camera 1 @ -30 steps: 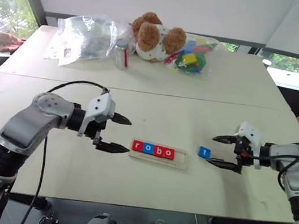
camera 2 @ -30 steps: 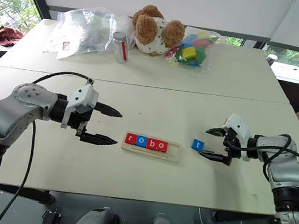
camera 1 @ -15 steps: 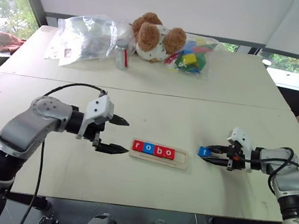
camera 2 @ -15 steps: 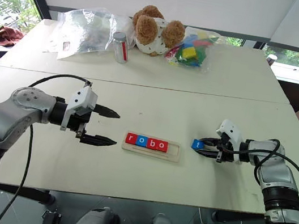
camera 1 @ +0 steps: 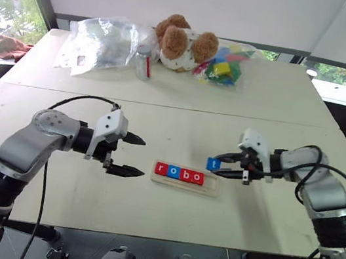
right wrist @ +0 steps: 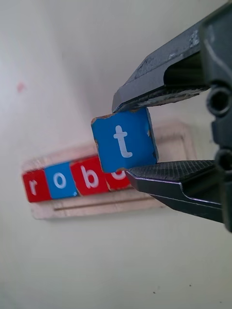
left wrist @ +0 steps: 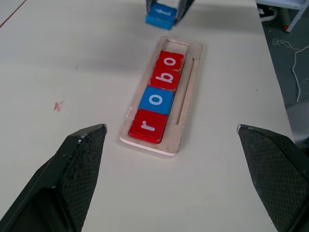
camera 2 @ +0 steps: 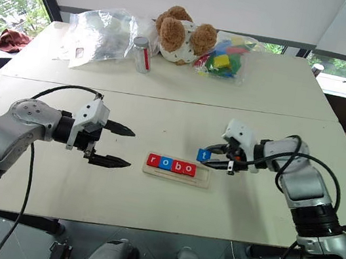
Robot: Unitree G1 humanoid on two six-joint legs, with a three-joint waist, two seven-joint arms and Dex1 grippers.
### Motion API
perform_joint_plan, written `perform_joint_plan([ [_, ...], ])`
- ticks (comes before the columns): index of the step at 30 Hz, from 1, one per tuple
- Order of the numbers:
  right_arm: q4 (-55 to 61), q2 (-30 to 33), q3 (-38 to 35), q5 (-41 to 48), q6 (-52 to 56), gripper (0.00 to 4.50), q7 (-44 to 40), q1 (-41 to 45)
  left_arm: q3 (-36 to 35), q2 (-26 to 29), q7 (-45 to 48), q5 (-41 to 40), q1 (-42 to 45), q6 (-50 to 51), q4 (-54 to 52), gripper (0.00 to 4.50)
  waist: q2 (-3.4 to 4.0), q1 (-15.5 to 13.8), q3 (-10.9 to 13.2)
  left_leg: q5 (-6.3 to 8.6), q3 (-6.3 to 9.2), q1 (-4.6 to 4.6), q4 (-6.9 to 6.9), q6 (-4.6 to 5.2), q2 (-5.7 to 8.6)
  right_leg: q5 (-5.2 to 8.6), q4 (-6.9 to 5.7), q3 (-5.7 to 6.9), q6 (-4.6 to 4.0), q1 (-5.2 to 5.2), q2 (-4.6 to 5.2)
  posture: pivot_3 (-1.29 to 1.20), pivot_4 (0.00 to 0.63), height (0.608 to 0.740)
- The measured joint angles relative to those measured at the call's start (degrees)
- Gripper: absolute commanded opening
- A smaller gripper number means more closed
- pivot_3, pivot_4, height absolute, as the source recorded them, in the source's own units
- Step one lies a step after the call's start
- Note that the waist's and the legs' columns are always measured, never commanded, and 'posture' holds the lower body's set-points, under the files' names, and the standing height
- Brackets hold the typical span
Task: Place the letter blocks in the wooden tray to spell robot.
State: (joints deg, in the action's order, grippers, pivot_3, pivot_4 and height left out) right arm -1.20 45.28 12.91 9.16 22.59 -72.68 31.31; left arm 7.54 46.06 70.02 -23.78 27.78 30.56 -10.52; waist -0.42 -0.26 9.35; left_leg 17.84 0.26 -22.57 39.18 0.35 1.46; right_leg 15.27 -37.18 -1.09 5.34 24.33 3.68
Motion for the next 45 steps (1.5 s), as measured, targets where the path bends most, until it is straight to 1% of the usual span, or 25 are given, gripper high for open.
perform_joint_plan([
  [14,0.7,0.9,1.3,-1.4,-0.5,1.11,-1.0,-2.2,0.0,-0.3,-1.5,0.0,-0.7,-0.1,-0.1,4.50,0.00,-0.1,0.0,0.00,0.01,0.01,-0.01,0.00,-0.03,0.00,-0.02,0.02,0.00,0.02,-0.07,0.00,0.150,0.740],
  [19,0.6,0.9,1.3,-2.0,-2.2,1.11,-0.9,-3.1,0.1,-1.2,-1.8,0.0,-0.7,-0.1,-0.1,4.50,0.00,-0.1,0.0,0.00,0.00,0.01,-0.01,0.00,-0.03,0.00,-0.02,0.03,0.00,0.02,-0.07,0.00,0.150,0.740],
  [45,-0.1,0.8,1.5,-2.3,-3.0,1.11,0.7,-4.1,0.2,-1.8,-2.5,0.7,-0.7,-0.8,-0.1,4.50,0.00,-0.1,0.0,0.00,0.00,0.01,-0.01,0.00,-0.03,0.00,-0.03,0.03,0.00,0.01,-0.08,0.00,0.150,0.740],
])
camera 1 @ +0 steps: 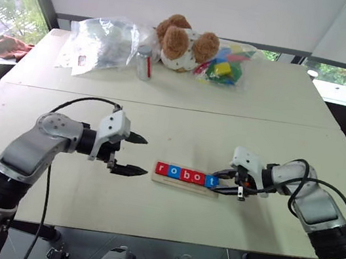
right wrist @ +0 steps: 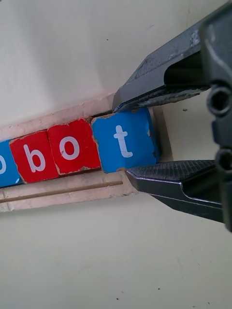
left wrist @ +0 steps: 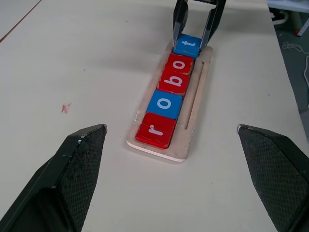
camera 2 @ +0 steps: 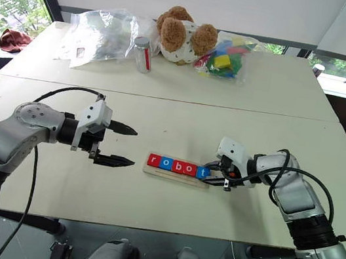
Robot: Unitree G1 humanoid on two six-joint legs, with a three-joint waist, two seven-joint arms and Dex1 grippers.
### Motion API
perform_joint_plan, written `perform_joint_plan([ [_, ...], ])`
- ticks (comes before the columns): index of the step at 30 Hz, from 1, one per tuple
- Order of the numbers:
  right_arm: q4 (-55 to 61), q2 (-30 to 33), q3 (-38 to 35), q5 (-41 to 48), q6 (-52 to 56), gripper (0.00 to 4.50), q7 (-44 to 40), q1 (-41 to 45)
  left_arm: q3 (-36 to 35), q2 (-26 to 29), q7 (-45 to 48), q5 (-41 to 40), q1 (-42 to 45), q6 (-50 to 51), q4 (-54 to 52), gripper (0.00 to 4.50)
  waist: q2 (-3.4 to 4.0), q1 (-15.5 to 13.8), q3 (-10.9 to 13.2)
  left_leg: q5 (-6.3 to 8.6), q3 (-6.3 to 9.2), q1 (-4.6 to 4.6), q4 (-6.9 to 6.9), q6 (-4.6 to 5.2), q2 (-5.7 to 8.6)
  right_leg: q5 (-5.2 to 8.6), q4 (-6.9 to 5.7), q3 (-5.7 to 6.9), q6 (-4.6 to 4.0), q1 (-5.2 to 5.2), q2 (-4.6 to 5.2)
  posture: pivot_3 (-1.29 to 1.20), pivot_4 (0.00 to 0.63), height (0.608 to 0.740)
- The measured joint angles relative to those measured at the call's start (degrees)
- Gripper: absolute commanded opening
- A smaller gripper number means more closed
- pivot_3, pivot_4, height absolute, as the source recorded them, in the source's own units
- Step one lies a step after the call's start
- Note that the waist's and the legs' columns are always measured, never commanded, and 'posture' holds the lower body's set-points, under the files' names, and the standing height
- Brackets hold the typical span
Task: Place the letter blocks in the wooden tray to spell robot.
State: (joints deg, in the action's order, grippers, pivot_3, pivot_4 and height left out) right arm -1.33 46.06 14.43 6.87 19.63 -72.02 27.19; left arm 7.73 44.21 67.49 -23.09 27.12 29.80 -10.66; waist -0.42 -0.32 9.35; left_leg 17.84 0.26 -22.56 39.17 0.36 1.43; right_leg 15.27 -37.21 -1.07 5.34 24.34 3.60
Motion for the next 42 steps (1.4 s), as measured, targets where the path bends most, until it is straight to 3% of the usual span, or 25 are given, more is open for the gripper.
perform_joint_plan([
  [1,0.0,0.0,0.0,0.0,0.0,1.11,0.1,0.0,0.0,0.0,-0.1,0.0,0.0,0.0,0.0,4.50,0.00,0.0,0.0,0.00,0.00,0.00,0.00,0.00,0.00,0.00,0.00,0.00,0.00,0.00,0.00,0.00,0.150,0.740],
  [8,0.0,-0.1,0.0,0.0,0.2,4.46,0.7,0.0,0.1,-0.6,-0.1,0.0,0.1,0.0,0.0,4.50,0.00,0.0,0.0,0.00,0.00,0.00,0.00,0.00,0.00,0.00,0.00,0.00,0.00,0.00,0.00,0.00,0.150,0.740],
  [42,10.2,0.3,-1.7,5.1,9.1,4.46,1.6,-5.3,0.4,-0.9,-0.1,0.1,0.7,-0.1,1.0,4.50,-0.01,-0.2,0.0,0.00,0.00,0.01,0.02,0.00,0.00,0.00,-0.02,-0.01,0.00,-0.01,0.00,0.00,0.150,0.740],
])
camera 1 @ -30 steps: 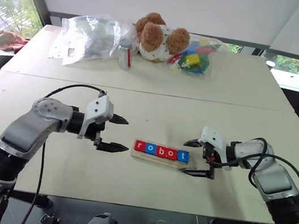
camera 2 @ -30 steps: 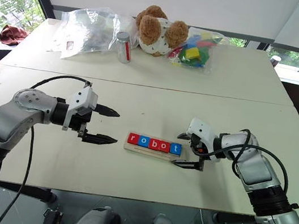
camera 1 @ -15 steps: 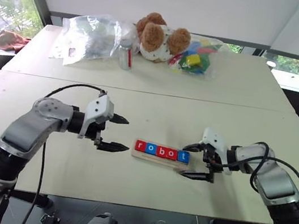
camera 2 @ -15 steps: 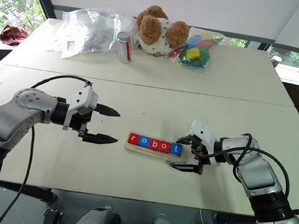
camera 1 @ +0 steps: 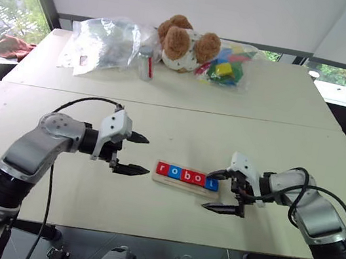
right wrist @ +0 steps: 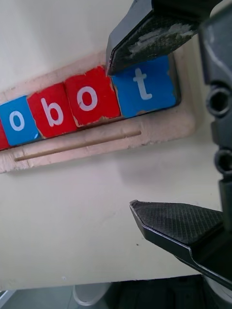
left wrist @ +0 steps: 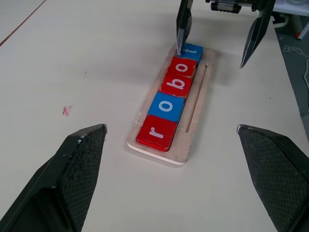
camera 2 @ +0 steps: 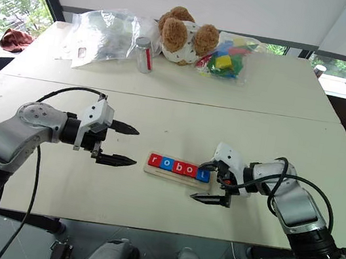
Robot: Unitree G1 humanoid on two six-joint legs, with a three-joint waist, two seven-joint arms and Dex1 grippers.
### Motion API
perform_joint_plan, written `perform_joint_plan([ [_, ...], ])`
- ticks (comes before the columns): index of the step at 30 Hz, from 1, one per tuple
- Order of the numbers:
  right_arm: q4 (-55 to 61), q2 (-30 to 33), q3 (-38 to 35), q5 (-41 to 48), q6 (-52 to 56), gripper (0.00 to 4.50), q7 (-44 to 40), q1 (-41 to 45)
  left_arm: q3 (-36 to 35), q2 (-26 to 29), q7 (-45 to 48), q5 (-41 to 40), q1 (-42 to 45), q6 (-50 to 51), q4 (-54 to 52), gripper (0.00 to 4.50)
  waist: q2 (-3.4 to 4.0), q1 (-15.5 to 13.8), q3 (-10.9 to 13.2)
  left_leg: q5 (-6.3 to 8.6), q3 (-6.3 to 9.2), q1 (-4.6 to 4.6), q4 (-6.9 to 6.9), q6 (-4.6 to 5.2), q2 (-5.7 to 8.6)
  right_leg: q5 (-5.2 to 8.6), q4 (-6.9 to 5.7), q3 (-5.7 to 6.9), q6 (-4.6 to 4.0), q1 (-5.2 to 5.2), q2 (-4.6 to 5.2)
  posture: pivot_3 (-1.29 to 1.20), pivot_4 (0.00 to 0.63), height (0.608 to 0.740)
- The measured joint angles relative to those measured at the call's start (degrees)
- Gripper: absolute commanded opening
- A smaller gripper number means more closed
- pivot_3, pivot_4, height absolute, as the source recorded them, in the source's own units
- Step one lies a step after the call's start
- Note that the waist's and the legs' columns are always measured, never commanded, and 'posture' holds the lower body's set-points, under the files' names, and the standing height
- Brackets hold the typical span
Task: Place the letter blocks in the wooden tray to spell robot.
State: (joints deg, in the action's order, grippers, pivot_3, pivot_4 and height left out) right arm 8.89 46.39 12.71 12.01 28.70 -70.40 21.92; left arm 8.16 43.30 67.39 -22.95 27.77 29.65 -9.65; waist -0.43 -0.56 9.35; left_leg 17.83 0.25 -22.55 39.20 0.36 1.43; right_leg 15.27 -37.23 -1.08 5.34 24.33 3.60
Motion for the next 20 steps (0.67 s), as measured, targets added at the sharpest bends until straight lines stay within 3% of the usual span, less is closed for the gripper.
perform_joint_plan([
  [5,-1.5,2.0,-1.8,-0.8,0.1,4.46,2.7,0.9,-0.9,0.8,-0.4,0.0,-1.6,-0.6,1.5,4.50,0.00,0.0,0.0,0.00,0.00,0.00,0.00,0.00,0.00,0.00,0.00,0.00,0.00,0.02,0.00,0.00,0.150,0.740],
  [9,0.5,5.3,-10.9,3.3,9.5,4.46,5.5,0.7,-3.9,4.3,-0.7,0.1,-8.5,-0.6,2.4,4.50,0.00,0.3,0.0,0.00,0.03,0.01,-0.10,0.00,-0.07,0.00,0.02,0.02,-0.01,0.05,-0.01,0.00,0.150,0.740],
  [16,11.3,6.3,-26.8,10.2,23.4,4.46,12.0,-20.1,-11.5,6.4,-3.4,-1.5,-19.8,0.9,2.0,4.50,-0.02,-0.4,0.0,0.04,0.06,-0.03,-0.03,0.05,-0.01,0.00,0.10,-0.02,-0.01,-0.09,0.19,0.00,0.150,0.740],
  [20,12.3,5.9,-30.2,11.9,24.0,4.46,13.8,-24.2,-11.9,4.7,-4.5,-1.4,-19.8,0.1,1.9,4.50,-0.01,0.2,0.0,0.04,0.02,0.24,-0.03,0.05,-0.02,-0.05,0.07,-0.06,-0.09,-0.31,0.19,0.00,0.150,0.740],
])
